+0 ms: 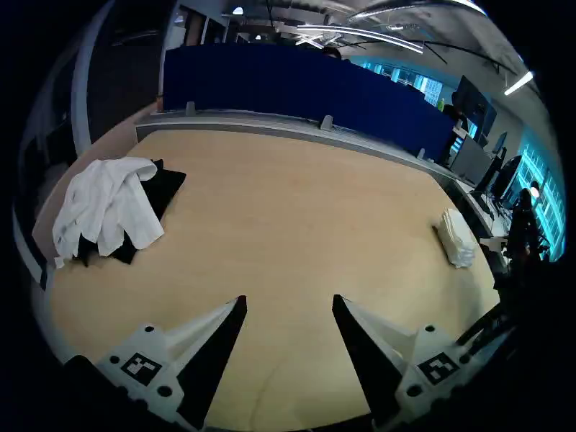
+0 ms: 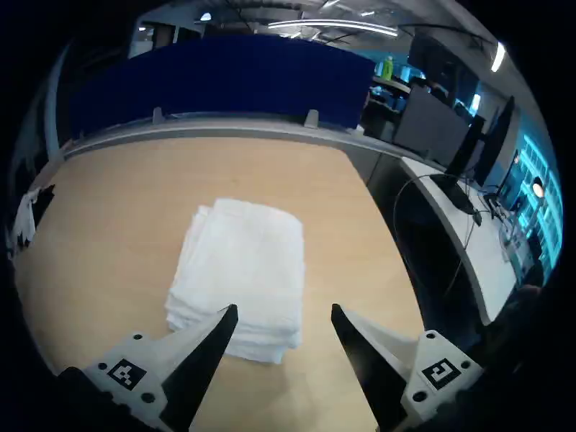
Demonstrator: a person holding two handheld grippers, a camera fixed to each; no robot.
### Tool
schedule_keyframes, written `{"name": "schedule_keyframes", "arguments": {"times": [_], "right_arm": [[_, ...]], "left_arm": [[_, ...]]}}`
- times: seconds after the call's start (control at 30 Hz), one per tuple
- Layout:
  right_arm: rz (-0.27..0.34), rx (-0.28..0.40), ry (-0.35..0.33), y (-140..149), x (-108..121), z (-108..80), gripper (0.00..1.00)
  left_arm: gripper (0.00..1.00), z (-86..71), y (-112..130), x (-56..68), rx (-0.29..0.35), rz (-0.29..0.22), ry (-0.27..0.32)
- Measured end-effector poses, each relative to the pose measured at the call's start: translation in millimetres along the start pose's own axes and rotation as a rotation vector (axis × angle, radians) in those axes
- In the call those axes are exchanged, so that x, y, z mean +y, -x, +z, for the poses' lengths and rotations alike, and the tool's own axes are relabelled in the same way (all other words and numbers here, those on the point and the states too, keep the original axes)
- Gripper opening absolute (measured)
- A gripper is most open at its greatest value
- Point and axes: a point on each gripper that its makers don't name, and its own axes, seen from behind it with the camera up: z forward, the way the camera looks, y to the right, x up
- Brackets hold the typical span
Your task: Fold towel
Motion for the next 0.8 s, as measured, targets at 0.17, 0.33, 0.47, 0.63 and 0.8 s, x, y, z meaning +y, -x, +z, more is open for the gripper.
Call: {"name": "schedule_keyframes", "arguments": {"times": [0.17,0.33,0.47,0.63,0.8], "right_arm": [[0.019,0.099,-0.033,-28.4,-25.7,-10.3,1.00],[0.038,0.216,-0.092,-61.8,-63.4,-27.7,1.00],[0.068,0.322,-0.121,-90.4,-91.7,-44.8,1.00],[0.114,0.479,-0.145,-130.3,-126.1,-78.2,1.00],[0.102,0.584,-0.165,-154.9,-160.6,-106.5,1.00]], "left_arm": [[0.88,3.6,-2.3,-1.5,0.009,-0.002,0.000],[0.88,7.7,-5.9,-0.9,0.016,-0.003,0.004],[0.88,10.6,-9.3,1.4,0.022,0.000,0.010],[0.88,15.0,-17.0,2.7,0.043,0.007,0.013],[0.88,19.6,-30.9,1.7,0.086,0.005,0.010]]}}
